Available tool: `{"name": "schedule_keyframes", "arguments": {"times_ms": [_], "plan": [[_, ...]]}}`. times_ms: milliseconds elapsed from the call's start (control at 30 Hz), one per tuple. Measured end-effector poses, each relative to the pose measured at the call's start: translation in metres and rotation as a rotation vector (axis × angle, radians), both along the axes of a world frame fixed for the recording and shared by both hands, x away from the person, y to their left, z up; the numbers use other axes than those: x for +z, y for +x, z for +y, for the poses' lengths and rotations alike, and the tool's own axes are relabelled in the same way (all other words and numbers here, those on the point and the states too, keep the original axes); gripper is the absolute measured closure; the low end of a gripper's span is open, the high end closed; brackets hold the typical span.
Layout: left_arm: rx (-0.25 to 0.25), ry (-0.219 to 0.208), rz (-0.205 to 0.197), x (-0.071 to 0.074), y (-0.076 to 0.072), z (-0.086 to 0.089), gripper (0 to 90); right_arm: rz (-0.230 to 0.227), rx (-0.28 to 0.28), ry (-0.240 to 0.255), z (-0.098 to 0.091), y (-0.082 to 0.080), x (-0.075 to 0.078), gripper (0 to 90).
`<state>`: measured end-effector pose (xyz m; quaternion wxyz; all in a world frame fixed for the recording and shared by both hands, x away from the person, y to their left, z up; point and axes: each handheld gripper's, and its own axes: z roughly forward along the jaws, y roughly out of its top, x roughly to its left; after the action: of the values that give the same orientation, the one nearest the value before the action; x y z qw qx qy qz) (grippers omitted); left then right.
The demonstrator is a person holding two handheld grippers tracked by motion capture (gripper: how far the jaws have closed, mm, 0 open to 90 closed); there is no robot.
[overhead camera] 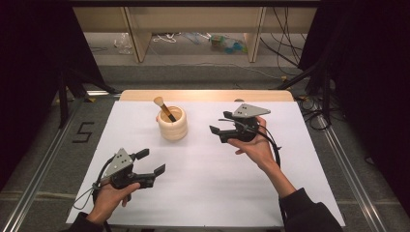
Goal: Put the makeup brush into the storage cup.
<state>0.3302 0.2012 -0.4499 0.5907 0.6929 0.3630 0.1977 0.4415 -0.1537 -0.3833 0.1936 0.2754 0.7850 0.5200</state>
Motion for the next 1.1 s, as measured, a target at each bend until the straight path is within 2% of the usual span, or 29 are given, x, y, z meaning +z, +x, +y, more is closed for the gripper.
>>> {"name": "schedule_keyframes", "arguments": {"times_ms": [33,67,100,400,433,467,667,733,900,1100], "plan": [[0.002,-0.001,0.000,0.000,0.000,0.000,16.3,0.006,-0.002,0.007,-0.003,-0.002,0.000,25.4],[-0.018,0.024,-0.014,0.001,0.000,0.001,16.3,0.012,-0.004,0.006,-0.005,-0.003,0.000,25.3],[-0.018,0.026,-0.014,0.001,0.000,0.001,16.3,0.013,-0.007,0.010,-0.007,-0.005,0.000,25.0],[-0.012,0.021,0.000,0.000,0.000,-0.001,16.3,0.013,-0.026,0.016,-0.023,-0.018,-0.006,22.3],[-0.029,0.072,-0.004,0.001,0.000,0.003,16.3,0.020,-0.022,0.018,-0.024,-0.019,-0.009,22.1],[-0.031,0.078,-0.013,0.001,0.001,0.004,16.3,0.027,-0.028,0.000,-0.025,-0.021,-0.010,21.5],[-0.033,0.078,-0.014,0.002,0.001,0.004,16.3,0.029,-0.035,-0.001,-0.028,-0.029,-0.017,20.7],[-0.031,0.075,-0.012,0.002,0.001,0.004,16.3,0.043,-0.031,-0.015,-0.030,-0.031,-0.017,20.0],[-0.032,0.076,-0.012,0.001,0.000,0.004,16.3,0.037,-0.029,-0.001,-0.031,-0.036,-0.018,20.2],[-0.032,0.079,-0.013,0.002,0.001,0.004,16.3,0.058,-0.038,-0.009,-0.038,-0.042,-0.024,19.5]]}}
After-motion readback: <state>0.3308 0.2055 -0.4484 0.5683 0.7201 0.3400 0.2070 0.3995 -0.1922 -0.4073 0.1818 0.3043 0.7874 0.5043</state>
